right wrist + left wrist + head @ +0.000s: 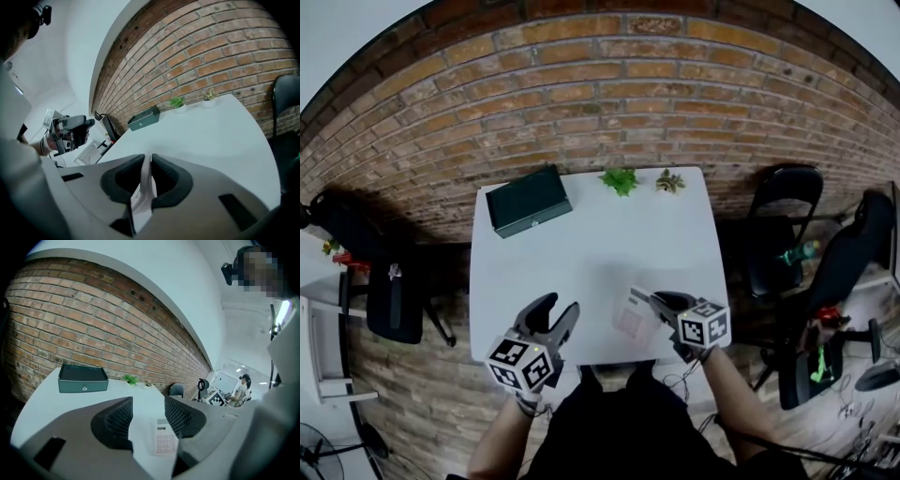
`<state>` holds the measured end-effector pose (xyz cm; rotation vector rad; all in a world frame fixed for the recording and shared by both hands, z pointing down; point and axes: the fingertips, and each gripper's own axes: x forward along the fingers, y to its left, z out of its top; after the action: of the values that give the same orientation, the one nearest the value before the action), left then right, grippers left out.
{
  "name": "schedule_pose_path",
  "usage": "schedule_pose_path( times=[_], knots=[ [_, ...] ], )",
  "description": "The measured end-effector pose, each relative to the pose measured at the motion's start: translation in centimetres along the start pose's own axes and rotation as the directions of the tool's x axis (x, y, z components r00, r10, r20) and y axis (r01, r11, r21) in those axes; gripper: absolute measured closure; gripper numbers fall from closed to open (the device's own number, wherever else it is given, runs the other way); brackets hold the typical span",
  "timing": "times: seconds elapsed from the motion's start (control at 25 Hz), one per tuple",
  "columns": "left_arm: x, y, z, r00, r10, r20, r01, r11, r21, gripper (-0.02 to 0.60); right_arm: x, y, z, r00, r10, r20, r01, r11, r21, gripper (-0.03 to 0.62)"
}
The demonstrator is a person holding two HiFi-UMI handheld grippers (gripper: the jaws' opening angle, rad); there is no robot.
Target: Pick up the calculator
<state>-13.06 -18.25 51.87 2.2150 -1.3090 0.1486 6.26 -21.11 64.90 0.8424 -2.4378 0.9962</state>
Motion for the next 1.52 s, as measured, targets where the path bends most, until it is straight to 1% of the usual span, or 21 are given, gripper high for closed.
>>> schedule_pose_path(
  times=[0.12,0.32,0.48,0.64,0.76,1.0,1.08,1.16,1.28,1.52],
  knots=[
    [-0.2,-0.3,0.1,1.0,-0.01,0.004,0.01,1.0,0.001,0.374,-1.2,0.2,1.6,0.997,-0.016,0.082,0.014,0.999,0.034,0.542],
    [-0.6,-0.6,0.6,1.0,-0.024,0.01,0.024,1.0,0.009,0.377,-3.7,1.2,4.6,0.981,-0.027,0.194,0.013,0.997,0.07,0.542],
    [-0.8,-1.1,1.1,0.999,-0.032,0.013,0.032,0.999,0.009,0.377,-5.8,2.1,6.7,0.962,-0.032,0.27,0.003,0.994,0.107,0.542],
    [-0.8,-1.6,1.6,0.999,-0.046,0.018,0.045,0.999,0.013,0.379,-7.6,3.2,8.0,0.947,-0.021,0.32,-0.022,0.991,0.132,0.539],
    [-0.5,-1.8,1.9,0.998,-0.059,0.028,0.059,0.998,0.018,0.382,-8.8,4.8,9.8,0.93,0.006,0.368,-0.055,0.991,0.124,0.539],
    [-0.4,-1.9,2.3,0.998,-0.057,0.034,0.057,0.998,0.004,0.385,-11.0,6.6,12.3,0.9,0.035,0.434,-0.083,0.992,0.092,0.539],
    [-0.5,-1.7,2.9,0.998,-0.046,0.047,0.045,0.999,0.021,0.385,-11.6,7.2,13.4,0.888,0.048,0.457,-0.092,0.993,0.076,0.539],
    [-0.6,-1.6,3.7,0.997,-0.036,0.062,0.032,0.998,0.055,0.385,-12.2,7.6,14.4,0.877,0.058,0.477,-0.099,0.993,0.061,0.54],
    [-0.8,-1.6,5.2,0.995,-0.039,0.095,0.03,0.995,0.091,0.385,-13.1,8.0,15.7,0.864,0.064,0.499,-0.094,0.995,0.035,0.54],
    [-1.0,-1.9,7.6,0.989,-0.038,0.144,0.028,0.997,0.07,0.388,-14.6,8.6,17.6,0.844,0.079,0.53,-0.095,0.995,0.004,0.54]
  ],
)
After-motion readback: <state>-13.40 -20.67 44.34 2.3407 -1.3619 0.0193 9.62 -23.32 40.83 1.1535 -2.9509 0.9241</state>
